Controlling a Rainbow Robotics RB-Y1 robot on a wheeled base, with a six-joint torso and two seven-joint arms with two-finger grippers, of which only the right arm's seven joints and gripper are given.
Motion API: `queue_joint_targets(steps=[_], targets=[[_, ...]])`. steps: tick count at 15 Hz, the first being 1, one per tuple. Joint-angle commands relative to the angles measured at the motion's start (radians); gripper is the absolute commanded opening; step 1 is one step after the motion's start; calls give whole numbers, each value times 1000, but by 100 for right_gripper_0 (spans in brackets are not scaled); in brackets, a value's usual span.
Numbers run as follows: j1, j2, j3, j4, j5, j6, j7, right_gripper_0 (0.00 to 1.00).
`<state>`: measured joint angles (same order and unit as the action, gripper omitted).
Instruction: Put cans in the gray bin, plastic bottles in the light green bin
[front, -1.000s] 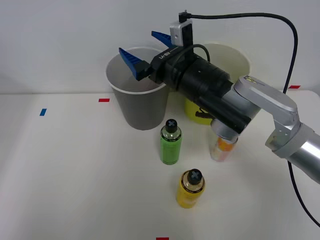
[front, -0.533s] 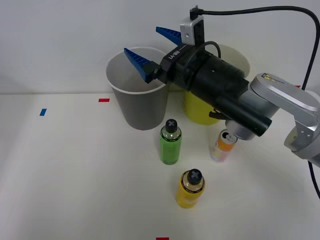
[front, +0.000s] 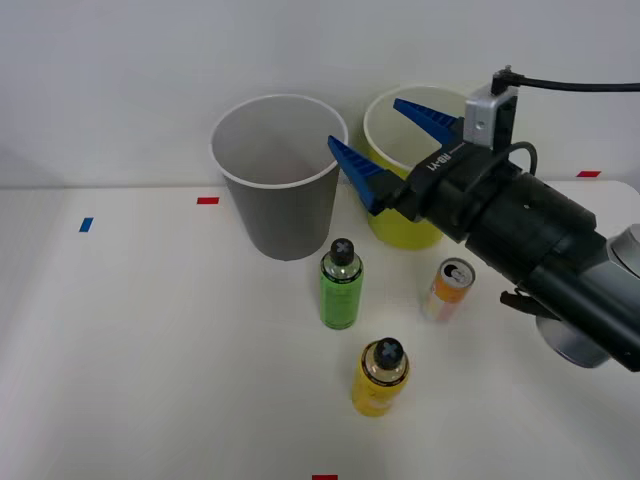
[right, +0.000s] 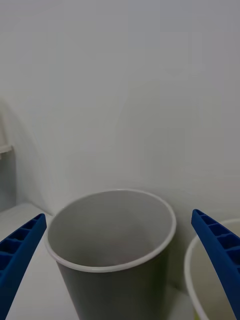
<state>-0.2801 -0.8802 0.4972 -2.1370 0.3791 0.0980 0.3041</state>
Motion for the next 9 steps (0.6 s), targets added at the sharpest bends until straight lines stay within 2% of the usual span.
queue_joint_targets(steps=[1,3,5,7,9], targets=[[272,3,-193,-130,92,3,0,100],[435,10,-289,-215,138,2,-2,100],[613,49,-390,-277,187,-15,-2,100],[746,125,-450,-293,191,-57,3,100],[845,218,-471,-293,267,-69,3,100]])
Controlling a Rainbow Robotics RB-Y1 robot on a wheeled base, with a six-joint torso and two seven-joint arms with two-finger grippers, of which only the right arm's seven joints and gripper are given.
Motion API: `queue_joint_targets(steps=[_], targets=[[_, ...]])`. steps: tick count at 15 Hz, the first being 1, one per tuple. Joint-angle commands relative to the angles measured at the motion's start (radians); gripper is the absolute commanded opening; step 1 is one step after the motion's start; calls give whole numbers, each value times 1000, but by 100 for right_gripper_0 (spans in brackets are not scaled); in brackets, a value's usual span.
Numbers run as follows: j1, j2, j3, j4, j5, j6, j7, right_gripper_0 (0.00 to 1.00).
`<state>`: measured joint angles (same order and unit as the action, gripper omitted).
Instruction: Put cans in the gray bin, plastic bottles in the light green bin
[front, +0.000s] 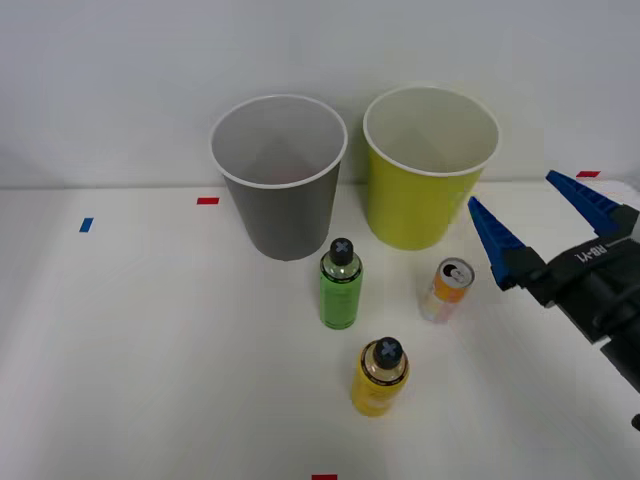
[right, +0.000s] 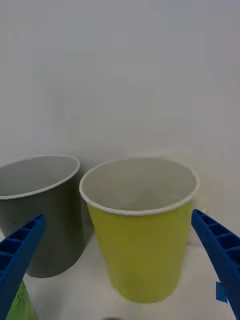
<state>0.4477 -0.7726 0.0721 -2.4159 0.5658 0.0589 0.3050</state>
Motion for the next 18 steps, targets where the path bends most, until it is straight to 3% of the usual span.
queue_joint_targets(steps=[1,8,14,18], targets=[[161,161,-48,-12,121,-30,0,100],[387,398,-49,-9,223,-24,2,100],[460,454,3,57,243,52,-1,100],[490,538,3,95,195,-30,-15,100]])
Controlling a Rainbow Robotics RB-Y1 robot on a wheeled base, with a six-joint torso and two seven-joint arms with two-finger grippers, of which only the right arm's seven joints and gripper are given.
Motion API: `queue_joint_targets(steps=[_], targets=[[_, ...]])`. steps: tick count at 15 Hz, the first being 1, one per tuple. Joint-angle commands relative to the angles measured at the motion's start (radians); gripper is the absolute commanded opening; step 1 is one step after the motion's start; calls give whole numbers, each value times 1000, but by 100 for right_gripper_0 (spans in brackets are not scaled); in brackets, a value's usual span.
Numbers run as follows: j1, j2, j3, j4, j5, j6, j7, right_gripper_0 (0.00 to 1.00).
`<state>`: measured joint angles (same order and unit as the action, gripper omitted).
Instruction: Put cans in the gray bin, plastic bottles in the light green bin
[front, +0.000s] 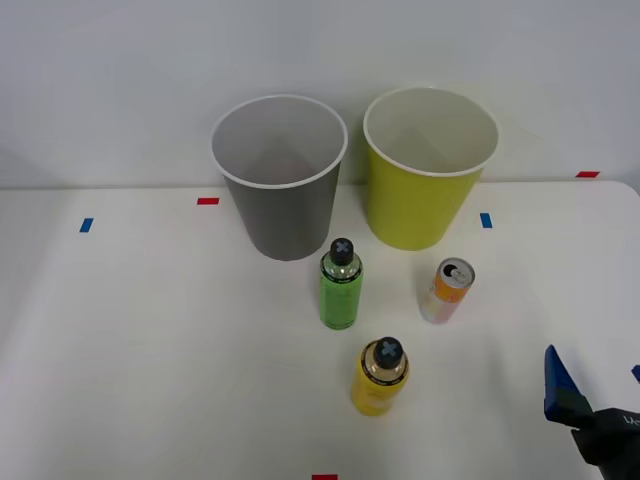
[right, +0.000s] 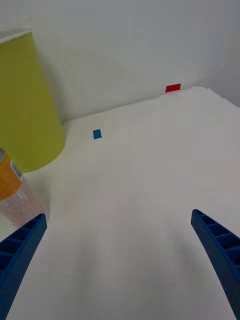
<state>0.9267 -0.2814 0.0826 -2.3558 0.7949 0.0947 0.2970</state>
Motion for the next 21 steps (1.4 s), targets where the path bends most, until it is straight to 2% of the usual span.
queue_joint_targets(steps=[1,9,12,14,18,21], targets=[[4,67,-18,61,-46,-113,-7,100],[27,212,-66,279,-102,-518,51,100],[60,243,-73,308,-129,-587,234,100],[61,242,-58,355,-206,-644,359,100],[61,243,-17,461,-387,-770,691,100],[81,240,51,489,-579,-840,976,100]])
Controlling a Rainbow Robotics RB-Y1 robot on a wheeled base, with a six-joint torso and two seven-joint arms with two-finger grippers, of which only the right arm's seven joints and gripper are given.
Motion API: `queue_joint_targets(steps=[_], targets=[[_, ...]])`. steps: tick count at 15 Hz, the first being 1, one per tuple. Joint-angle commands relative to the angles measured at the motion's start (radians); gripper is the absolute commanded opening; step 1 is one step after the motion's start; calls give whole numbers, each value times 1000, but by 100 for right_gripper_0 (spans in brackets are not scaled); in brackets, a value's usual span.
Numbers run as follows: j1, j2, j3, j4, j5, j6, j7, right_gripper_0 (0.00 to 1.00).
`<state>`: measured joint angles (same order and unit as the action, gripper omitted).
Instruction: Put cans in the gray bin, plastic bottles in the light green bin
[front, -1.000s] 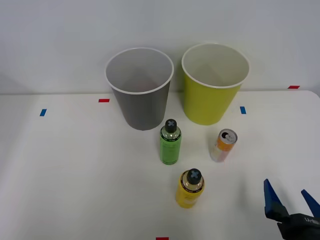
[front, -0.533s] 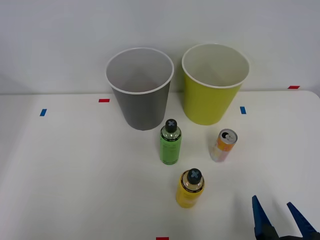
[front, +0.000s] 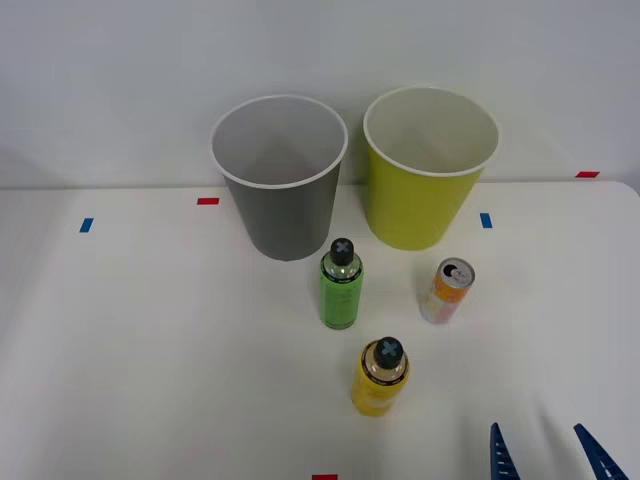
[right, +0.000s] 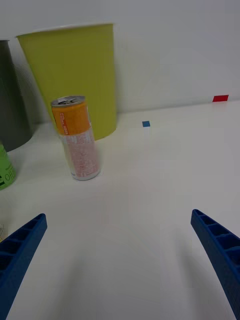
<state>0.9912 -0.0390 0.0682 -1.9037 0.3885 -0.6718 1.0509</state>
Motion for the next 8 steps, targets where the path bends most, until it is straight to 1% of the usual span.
queue_joint_targets(steps=[1,2,5,8], targets=[[26,-5,88,37,-224,-95,290,100],[38,-12,119,37,-292,-121,368,100],[60,-18,162,37,-390,-153,524,100],[63,-30,168,37,-379,-153,571,100]])
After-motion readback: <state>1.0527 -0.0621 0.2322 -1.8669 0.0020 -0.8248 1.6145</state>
